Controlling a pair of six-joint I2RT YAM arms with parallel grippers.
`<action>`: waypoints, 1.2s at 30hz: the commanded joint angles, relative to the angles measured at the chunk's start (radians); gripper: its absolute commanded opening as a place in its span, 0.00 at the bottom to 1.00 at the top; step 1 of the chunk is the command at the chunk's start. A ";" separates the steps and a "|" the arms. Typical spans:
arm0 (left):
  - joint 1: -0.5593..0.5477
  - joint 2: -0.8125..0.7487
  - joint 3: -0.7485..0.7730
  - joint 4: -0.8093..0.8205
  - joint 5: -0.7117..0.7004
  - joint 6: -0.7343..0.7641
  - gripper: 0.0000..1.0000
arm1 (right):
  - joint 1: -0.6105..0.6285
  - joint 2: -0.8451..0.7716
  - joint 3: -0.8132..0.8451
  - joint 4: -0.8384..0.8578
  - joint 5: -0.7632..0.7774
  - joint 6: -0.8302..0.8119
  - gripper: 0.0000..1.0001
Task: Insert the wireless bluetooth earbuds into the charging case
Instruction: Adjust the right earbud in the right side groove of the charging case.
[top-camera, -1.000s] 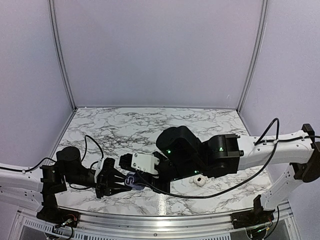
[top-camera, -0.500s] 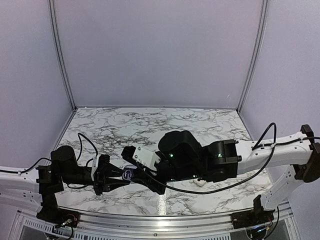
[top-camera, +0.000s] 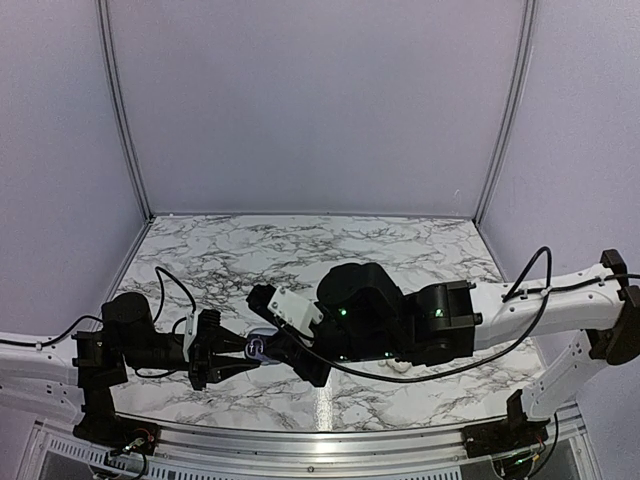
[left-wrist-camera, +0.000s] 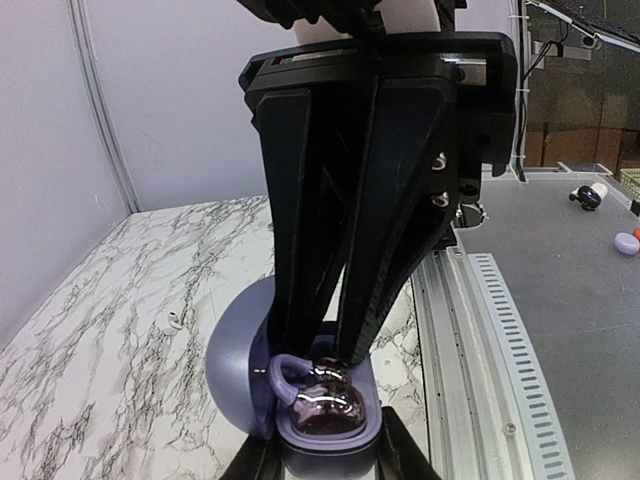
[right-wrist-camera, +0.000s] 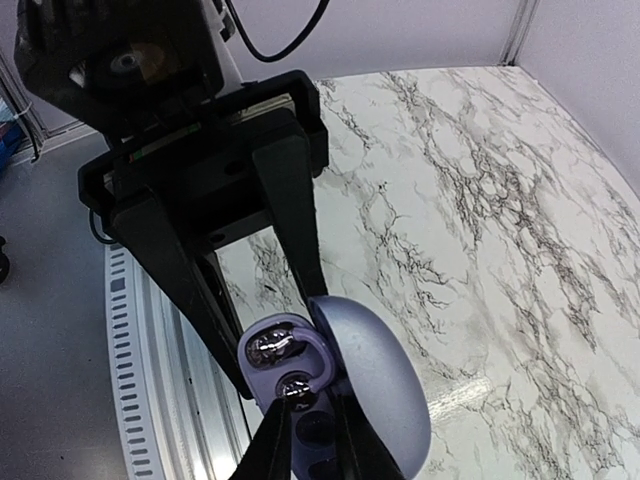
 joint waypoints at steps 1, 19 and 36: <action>-0.014 -0.008 0.027 0.016 0.007 0.020 0.02 | -0.007 -0.016 0.004 0.034 0.045 0.042 0.16; -0.023 -0.003 0.025 0.016 -0.015 0.029 0.01 | -0.007 0.066 0.044 0.007 0.055 0.102 0.12; -0.023 -0.039 0.016 0.032 -0.011 0.001 0.00 | 0.059 0.144 0.097 -0.101 0.165 0.013 0.18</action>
